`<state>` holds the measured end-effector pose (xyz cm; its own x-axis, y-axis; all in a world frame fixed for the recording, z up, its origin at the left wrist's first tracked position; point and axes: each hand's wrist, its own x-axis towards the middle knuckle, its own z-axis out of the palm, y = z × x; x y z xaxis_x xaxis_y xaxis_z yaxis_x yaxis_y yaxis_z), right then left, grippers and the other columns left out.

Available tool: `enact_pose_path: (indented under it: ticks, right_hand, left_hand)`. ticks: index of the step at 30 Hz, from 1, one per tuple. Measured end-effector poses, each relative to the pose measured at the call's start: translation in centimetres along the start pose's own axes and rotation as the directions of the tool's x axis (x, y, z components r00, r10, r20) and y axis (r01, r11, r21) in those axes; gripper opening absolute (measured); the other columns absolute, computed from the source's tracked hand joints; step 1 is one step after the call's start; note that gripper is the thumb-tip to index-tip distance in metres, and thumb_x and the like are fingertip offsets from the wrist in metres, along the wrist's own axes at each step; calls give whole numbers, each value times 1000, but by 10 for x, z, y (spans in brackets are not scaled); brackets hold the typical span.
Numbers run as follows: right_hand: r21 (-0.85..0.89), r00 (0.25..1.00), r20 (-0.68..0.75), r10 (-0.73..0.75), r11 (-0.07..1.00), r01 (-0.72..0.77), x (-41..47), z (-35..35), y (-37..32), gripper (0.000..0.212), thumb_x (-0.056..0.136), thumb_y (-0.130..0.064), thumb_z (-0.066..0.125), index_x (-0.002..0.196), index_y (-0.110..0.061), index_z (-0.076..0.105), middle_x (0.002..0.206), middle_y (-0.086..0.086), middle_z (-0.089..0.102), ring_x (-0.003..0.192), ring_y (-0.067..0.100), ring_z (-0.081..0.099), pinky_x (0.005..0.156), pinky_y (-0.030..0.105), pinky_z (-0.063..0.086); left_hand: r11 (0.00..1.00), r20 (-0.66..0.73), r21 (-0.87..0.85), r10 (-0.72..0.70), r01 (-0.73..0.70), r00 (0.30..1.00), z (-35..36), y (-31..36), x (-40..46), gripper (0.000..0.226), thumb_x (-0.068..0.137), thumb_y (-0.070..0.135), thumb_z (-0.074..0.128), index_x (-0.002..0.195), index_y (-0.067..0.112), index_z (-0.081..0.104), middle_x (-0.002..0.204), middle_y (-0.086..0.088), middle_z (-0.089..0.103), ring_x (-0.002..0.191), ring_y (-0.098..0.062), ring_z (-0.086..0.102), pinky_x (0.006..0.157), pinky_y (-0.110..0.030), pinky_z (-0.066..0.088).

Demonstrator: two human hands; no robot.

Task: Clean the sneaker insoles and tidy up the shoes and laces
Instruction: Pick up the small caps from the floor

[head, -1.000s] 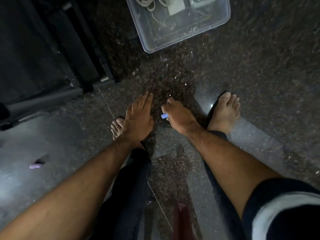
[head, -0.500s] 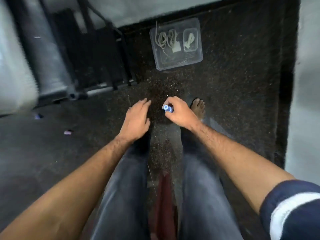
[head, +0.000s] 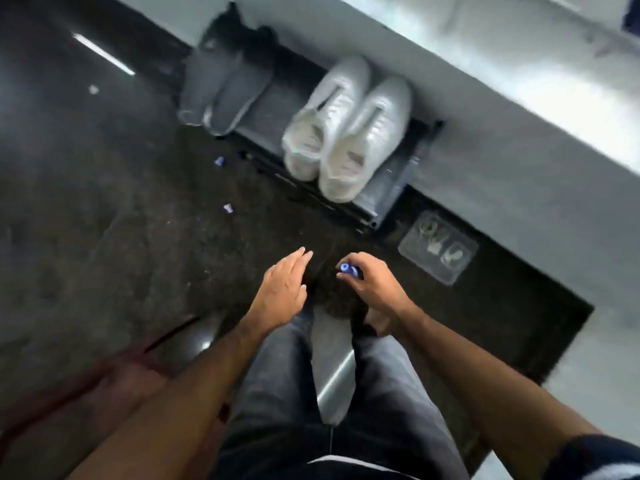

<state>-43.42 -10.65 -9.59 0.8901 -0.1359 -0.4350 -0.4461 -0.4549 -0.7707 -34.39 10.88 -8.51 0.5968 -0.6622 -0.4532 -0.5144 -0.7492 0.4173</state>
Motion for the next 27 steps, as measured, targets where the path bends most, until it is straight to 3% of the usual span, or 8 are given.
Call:
enact_pose_path:
  ticks: [6, 12, 18, 24, 27]
  right_hand:
    - [-182, 971, 224, -85, 975, 127, 78, 39, -90, 15, 89, -26, 75, 103, -19, 74, 95, -2, 63, 87, 10, 60, 80, 21, 46]
    - [-236, 955, 286, -83, 960, 154, 156, 119, -168, 11, 90, -23, 75, 98, -17, 72, 92, -4, 67, 85, 4, 60, 77, 12, 42]
    - [-248, 935, 349, -59, 956, 153, 227, 179, -236, 9, 92, -24, 72, 98, -17, 70, 94, -6, 68, 90, 8, 63, 81, 24, 51]
    - [-177, 948, 314, 52, 984, 5, 312, 213, -265, 15, 97, -14, 63, 112, -17, 65, 95, -1, 70, 81, -4, 64, 73, 12, 49]
    - [-162, 954, 283, 95, 986, -50, 365, 230, -258, 24, 100, -16, 56, 121, -26, 61, 98, -3, 70, 90, 9, 68, 77, 22, 52]
  left_hand:
    - [923, -107, -224, -342, 313, 933, -29, -80, -29, 73, 89, 15, 62, 155, 16, 32, 161, -6, 34, 147, -25, 36, 115, -52, 37]
    - [744, -102, -486, -570, 459, 815, -53, -184, -49, 63, 96, 16, 55, 155, 22, 33, 162, -1, 32, 148, -22, 33, 120, -47, 32]
    - [708, -61, -519, -590, 479, 805, -86, -282, -53, 66, 95, 16, 57, 155, 21, 29, 158, -2, 35, 143, -25, 38, 115, -51, 37]
    - [662, -48, -568, -620, 489, 783, -108, -351, -9, 66, 94, 13, 58, 154, 15, 33, 151, -9, 41, 134, -29, 46, 111, -47, 41]
    - [622, -21, -596, -645, 508, 764, -106, -383, 29, 65, 93, 13, 59, 153, 13, 35, 148, -12, 44, 133, -31, 47, 111, -46, 40]
